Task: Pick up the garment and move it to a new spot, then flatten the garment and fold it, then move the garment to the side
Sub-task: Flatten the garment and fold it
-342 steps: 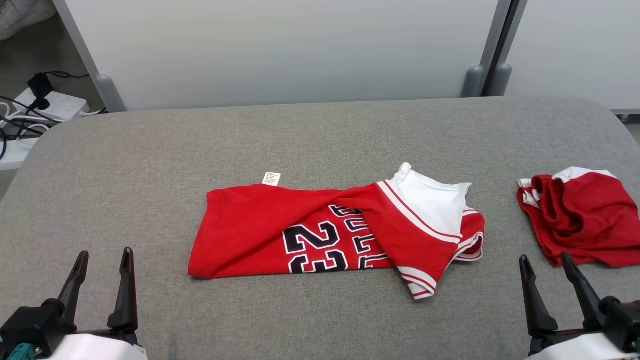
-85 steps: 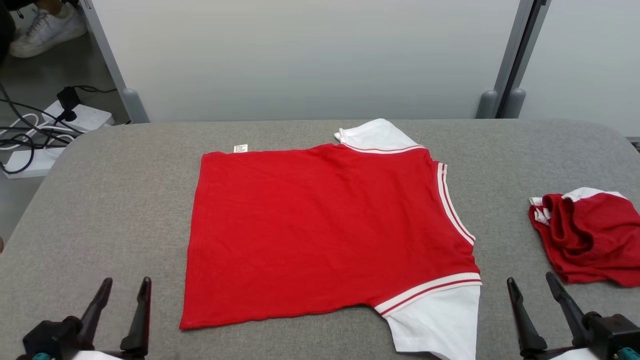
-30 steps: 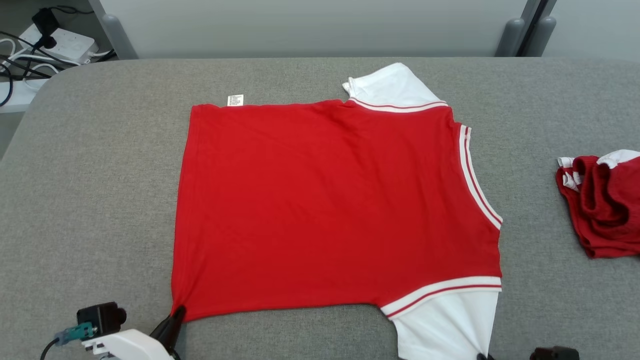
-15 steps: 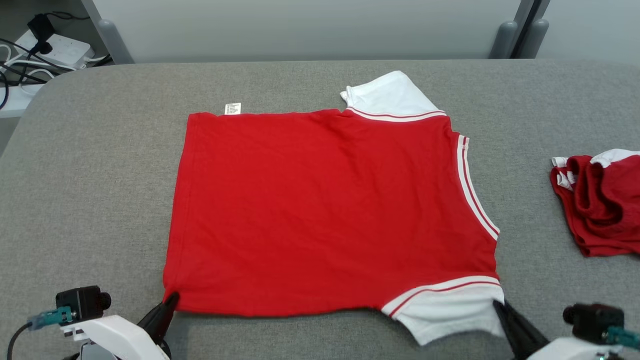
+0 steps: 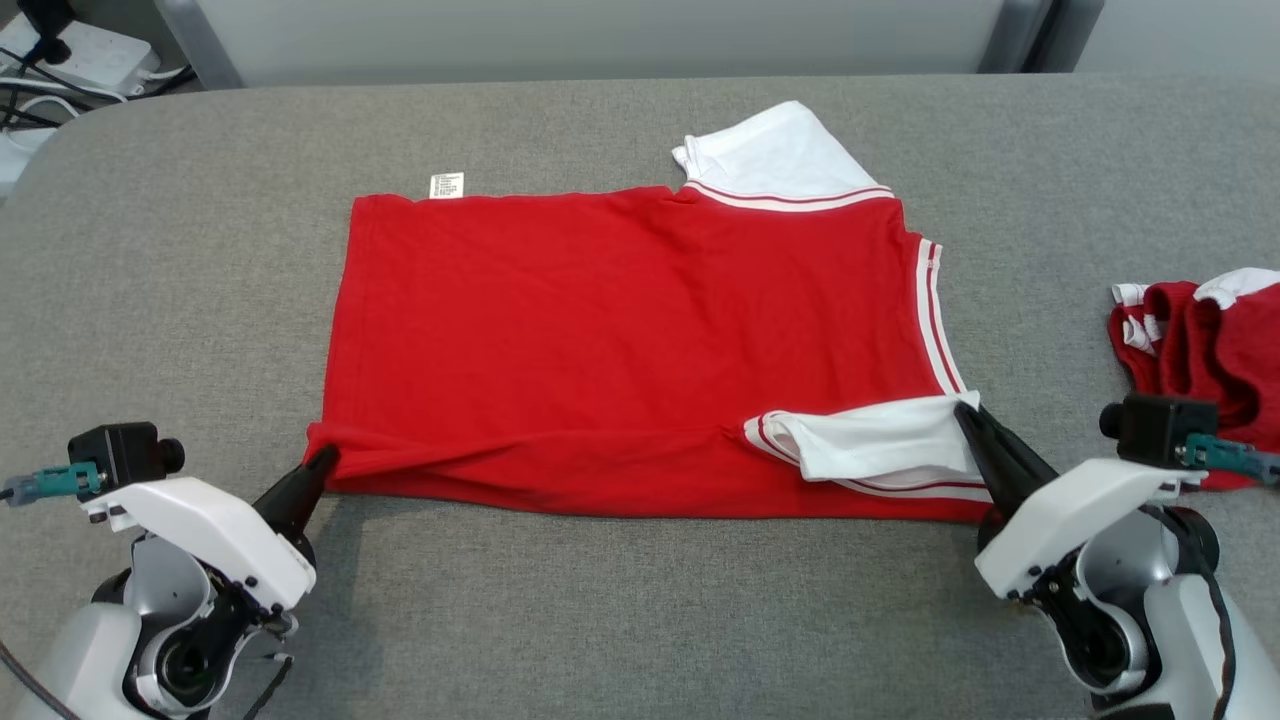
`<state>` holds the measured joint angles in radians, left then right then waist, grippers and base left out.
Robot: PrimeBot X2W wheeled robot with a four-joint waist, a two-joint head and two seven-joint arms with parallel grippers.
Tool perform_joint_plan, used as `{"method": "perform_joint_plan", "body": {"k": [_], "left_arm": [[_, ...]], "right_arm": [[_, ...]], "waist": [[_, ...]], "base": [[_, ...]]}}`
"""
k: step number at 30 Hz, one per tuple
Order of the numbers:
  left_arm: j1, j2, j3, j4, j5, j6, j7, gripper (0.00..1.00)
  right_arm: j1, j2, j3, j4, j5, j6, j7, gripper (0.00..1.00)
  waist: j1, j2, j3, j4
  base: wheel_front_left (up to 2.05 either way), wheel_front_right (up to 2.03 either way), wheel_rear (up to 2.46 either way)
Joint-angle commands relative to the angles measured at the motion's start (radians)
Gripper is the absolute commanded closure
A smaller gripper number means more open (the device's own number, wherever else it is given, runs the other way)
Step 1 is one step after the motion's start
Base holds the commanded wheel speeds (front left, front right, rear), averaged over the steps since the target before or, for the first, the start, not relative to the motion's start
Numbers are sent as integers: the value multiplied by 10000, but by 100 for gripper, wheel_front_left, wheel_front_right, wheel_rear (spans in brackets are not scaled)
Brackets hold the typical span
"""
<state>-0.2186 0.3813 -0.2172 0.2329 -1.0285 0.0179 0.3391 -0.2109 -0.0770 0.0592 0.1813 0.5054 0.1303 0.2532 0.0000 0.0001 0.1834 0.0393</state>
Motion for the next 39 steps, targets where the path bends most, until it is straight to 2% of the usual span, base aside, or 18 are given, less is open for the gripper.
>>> {"method": "perform_joint_plan", "body": {"k": [1, 8, 11, 12, 13, 14, 16, 23, 27, 28, 33, 39], "left_arm": [[-741, 257, 474, 52, -112, -90, -9, 100], [-1974, -17, 363, 1762, -244, -535, -9, 100], [-2333, -89, 361, 2291, -237, -660, -131, 100], [-2430, -100, 352, 2443, -212, -697, -187, 64], [-2524, -123, 377, 2571, -191, -727, -309, 0], [-2613, -143, 369, 2668, -156, -794, -426, 0], [-2745, -173, 332, 2842, -78, -911, -629, 0], [-2879, -58, 251, 2903, 816, -1128, -2394, 0], [-2582, 66, 23, 2688, 1792, -756, -3561, 0], [-2582, 66, 23, 2688, 1792, -756, -3561, 0], [-1873, 42, -211, 2436, 2587, -131, -4509, 0], [-1165, -5, -439, 2333, 2785, 233, -4494, 0]], "right_arm": [[-636, -167, 354, 73, 123, 4, -82, 100], [-2371, -369, 896, 2184, 791, 4, -273, 100], [-2855, -438, 1148, 2684, 1108, 4, -526, 100], [-2982, -419, 1193, 2813, 1297, 4, -644, 67], [-3096, -416, 1236, 2917, 1459, 4, -785, 34], [-3202, -460, 1328, 3009, 1549, 4, -932, 0], [-3354, -508, 1502, 3134, 1826, 4, -1227, 0], [-3458, -931, 2077, 3162, 2422, 4, -2496, 0], [-3019, -1382, 2310, 2775, 1992, 4, -3872, 0], [-3019, -1382, 2310, 2775, 1992, 4, -3872, 0], [-2001, -1669, 2121, 2413, 436, 4, -4973, 0], [-799, -1096, 1567, 1909, -1094, 4, -5125, 0]], "waist": [[0, -1, 149, -67], [0, -1, 585, -157], [0, -1, 698, -163], [0, -1, 724, -162], [0, -1, 747, -158], [0, -1, 772, -149], [0, -1, 805, -136], [0, -1, 881, -107], [0, -1, 883, -46], [0, -1, 883, -46], [0, -1, 833, -52], [0, -1, 811, -210]], "base": [[0, 0, 0], [0, 0, 0], [0, 0, 0], [0, 0, 0], [0, 0, 0], [0, 0, 0], [0, 0, 0], [0, 0, 0], [0, 0, 0], [0, 0, 0], [0, 0, 0], [0, 0, 0]]}}
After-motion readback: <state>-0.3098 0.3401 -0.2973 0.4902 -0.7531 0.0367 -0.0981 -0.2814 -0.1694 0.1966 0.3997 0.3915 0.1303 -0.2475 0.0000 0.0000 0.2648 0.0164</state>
